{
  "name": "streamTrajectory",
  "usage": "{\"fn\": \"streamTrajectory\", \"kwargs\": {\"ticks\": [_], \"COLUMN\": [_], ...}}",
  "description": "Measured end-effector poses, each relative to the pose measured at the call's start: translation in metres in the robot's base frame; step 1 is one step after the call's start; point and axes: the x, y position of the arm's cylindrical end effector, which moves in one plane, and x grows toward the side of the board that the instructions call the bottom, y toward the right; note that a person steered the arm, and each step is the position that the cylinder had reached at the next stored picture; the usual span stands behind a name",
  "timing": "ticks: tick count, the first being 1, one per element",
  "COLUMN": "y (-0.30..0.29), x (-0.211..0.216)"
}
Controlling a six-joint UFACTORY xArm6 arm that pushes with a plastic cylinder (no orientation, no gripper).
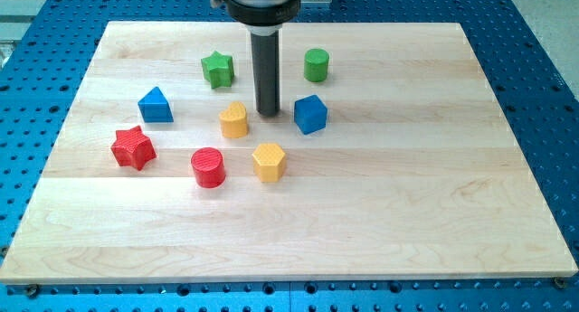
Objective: Slide the blue cube parallel to the right of the blue triangle
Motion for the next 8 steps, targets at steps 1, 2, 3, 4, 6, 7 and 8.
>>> {"fn": "streamTrajectory", "kwargs": {"ticks": [1,2,3,4,6,7,8], "y": [0.032,0.06,0.06,0.079,0.019,-0.008,0.007], "x": [-0.015,-0.012,0.027,0.024,-0.024,0.024,0.056]}}
